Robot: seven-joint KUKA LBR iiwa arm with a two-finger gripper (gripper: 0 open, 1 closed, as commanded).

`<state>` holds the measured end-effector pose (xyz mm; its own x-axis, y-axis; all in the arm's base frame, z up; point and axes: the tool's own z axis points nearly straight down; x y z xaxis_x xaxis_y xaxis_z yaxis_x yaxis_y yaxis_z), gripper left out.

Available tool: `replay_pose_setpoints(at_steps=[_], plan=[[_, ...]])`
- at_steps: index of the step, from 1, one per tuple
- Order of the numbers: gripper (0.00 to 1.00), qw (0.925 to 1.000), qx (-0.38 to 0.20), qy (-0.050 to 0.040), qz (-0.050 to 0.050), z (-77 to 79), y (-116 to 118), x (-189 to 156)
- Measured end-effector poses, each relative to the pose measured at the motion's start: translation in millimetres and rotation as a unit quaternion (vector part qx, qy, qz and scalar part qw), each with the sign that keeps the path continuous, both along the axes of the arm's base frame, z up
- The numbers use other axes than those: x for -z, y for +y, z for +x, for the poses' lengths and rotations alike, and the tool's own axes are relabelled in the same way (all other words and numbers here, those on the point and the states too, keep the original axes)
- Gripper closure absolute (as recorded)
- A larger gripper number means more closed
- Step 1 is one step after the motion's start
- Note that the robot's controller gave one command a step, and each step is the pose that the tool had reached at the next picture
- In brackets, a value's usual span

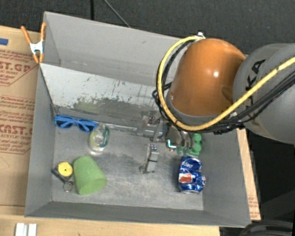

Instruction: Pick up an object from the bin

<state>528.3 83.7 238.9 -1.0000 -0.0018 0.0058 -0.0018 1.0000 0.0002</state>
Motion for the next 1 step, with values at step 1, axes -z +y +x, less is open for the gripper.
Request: replay_pose_setpoints(at_steps=[1], plan=[[0.0, 0.9996, 0.029, 0.0007, 0.0, -10.0, 48.4, 159.6]])
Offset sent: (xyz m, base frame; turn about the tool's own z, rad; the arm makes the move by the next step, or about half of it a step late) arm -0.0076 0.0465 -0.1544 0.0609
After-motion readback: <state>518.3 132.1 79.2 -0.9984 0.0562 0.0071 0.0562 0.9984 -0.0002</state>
